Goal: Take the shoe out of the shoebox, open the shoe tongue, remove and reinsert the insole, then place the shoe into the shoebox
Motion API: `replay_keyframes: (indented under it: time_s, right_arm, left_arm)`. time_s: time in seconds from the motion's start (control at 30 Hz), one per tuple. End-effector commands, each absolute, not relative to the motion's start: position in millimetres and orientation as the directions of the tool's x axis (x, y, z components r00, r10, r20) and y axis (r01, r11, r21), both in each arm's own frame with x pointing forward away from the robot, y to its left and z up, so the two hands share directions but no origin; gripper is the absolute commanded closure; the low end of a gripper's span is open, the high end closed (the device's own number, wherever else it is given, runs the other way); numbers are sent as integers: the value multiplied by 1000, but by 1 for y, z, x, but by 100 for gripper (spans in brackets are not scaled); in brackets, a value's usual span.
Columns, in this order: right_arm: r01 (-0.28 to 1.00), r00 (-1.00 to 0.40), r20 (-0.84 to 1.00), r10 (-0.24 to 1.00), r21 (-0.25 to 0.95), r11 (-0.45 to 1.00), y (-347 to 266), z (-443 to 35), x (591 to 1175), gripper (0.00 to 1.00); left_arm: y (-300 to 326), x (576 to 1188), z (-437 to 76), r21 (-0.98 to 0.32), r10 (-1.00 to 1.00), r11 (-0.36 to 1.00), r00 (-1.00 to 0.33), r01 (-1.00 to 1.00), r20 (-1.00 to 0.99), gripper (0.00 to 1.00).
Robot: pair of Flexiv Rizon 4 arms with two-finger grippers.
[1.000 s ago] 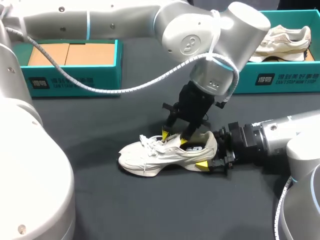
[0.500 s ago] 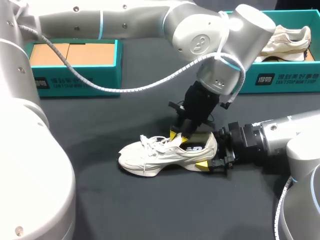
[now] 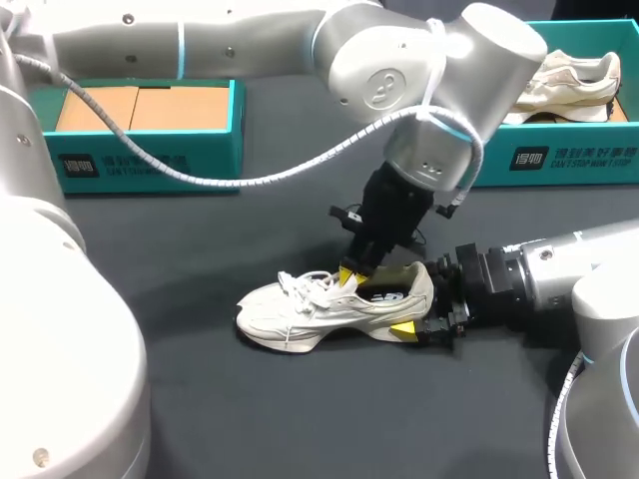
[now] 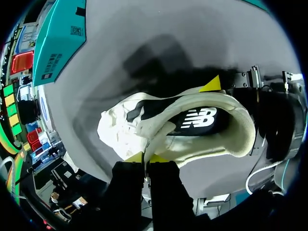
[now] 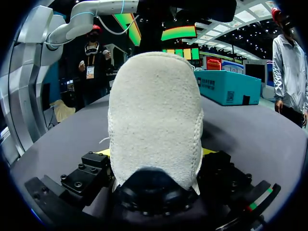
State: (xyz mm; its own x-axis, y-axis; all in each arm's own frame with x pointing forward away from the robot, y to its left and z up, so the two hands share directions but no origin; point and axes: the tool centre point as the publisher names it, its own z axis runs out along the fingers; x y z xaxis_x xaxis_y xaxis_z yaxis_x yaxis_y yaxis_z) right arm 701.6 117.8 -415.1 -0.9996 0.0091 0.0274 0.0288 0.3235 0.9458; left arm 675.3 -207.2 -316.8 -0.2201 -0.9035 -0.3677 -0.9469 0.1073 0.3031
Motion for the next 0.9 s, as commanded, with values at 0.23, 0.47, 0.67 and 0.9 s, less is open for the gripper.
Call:
replay_keyframes:
  time_s: [0.23,0.47,0.67,0.9]
  right_arm:
    - [30,-1000,29,10,944,329,119,-416,701,100]
    - [30,-1000,29,10,944,329,119,-416,701,100]
    - [30,-1000,29,10,944,329,119,-416,701,100]
    - [30,-1000,29,10,944,329,119,-416,701,100]
  left_arm:
    - [-163,665,-297,142,-982,24,-50,-990,-180,100]
    - [-140,663,-304,103,-994,-58,47,-993,-102,100]
    - [-122,659,-309,85,-993,-100,95,-991,-65,100]
    - [-108,658,-325,96,-990,-134,129,-986,-60,100]
